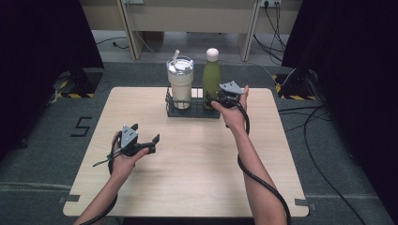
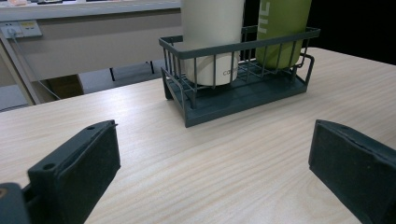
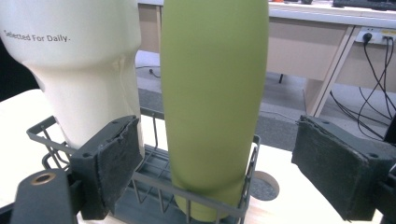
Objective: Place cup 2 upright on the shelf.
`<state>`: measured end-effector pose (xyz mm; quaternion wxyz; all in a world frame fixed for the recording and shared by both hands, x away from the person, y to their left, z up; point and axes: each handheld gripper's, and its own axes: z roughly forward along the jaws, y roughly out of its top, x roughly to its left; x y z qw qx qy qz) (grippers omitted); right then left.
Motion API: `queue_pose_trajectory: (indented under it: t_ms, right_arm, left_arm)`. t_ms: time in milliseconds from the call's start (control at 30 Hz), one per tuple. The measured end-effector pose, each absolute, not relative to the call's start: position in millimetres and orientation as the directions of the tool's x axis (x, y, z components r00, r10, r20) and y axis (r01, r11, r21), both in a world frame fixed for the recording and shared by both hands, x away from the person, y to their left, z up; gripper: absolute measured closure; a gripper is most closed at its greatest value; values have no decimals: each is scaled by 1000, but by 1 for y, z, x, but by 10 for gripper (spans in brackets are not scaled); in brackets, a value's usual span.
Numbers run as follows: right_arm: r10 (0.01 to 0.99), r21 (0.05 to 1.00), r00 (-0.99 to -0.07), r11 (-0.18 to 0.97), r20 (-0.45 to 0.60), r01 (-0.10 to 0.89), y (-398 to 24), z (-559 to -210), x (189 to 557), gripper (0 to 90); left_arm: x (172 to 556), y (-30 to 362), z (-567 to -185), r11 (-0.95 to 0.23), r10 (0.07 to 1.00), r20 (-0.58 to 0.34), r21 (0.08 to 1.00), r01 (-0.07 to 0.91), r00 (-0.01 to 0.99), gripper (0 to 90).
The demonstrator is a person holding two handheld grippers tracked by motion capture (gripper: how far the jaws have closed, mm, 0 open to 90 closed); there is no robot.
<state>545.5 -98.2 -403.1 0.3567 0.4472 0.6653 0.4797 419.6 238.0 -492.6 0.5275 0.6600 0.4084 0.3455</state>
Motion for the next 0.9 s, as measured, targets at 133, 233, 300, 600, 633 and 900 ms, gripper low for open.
queue_pose_trajectory:
  t_ms: [133,233,300,600,633,900]
  right_arm:
    - [937,958,-346,139,-46,251,-103,-404,539,149]
    - [939,958,-340,138,-47,251,-107,-406,534,149]
    - [941,958,-336,138,-47,253,-110,-407,531,149]
    - [943,956,-329,136,-45,258,-122,-414,517,149]
    - [943,957,-329,134,-43,258,-123,-415,515,149]
    - [943,956,-329,142,-51,258,-130,-420,502,150]
  left_arm:
    - [420,239,-492,-108,904,24,979,174,426,11]
    - [420,239,-492,-107,905,24,979,174,425,11]
    - [420,240,-492,-106,906,23,979,173,423,11]
    - [419,239,-492,-102,907,20,980,173,421,11]
    - [419,239,-492,-102,907,20,980,173,421,11]
    - [419,240,-491,-101,908,21,980,171,419,12]
